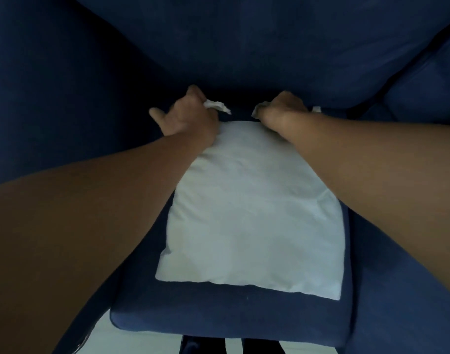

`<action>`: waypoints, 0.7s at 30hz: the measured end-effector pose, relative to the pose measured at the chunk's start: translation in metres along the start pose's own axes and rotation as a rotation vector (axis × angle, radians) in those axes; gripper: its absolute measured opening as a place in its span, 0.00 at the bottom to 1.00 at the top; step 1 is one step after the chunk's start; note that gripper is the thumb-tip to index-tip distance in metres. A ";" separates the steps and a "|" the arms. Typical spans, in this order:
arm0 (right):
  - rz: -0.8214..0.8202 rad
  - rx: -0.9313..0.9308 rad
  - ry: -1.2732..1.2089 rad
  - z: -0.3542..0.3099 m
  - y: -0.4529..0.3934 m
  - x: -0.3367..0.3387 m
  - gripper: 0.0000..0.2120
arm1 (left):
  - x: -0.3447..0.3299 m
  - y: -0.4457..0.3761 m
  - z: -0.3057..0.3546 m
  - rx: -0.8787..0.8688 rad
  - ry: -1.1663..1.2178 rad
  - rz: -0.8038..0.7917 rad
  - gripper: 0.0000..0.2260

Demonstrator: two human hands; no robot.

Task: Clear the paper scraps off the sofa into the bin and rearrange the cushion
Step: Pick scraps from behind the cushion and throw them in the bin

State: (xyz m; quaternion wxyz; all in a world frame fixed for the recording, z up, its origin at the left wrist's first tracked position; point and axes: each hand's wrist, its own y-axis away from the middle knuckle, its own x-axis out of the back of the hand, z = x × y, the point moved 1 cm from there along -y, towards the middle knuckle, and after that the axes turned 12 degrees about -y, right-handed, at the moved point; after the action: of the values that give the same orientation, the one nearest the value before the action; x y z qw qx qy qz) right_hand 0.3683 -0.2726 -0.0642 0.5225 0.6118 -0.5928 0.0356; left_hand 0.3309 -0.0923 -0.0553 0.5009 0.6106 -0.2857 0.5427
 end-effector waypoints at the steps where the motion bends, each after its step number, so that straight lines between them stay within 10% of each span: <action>1: 0.010 0.014 0.007 0.001 -0.003 -0.006 0.13 | 0.001 0.002 0.000 -0.006 0.021 0.000 0.07; 21: 0.223 0.393 0.183 -0.009 0.075 -0.018 0.09 | 0.030 0.022 -0.019 -0.078 -0.061 -0.128 0.09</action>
State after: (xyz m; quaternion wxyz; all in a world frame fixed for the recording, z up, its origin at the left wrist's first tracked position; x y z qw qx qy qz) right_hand 0.3113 -0.2351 -0.0278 0.4377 0.6269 -0.5885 0.2627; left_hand 0.3118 -0.0761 -0.0221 0.5488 0.6241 -0.2822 0.4792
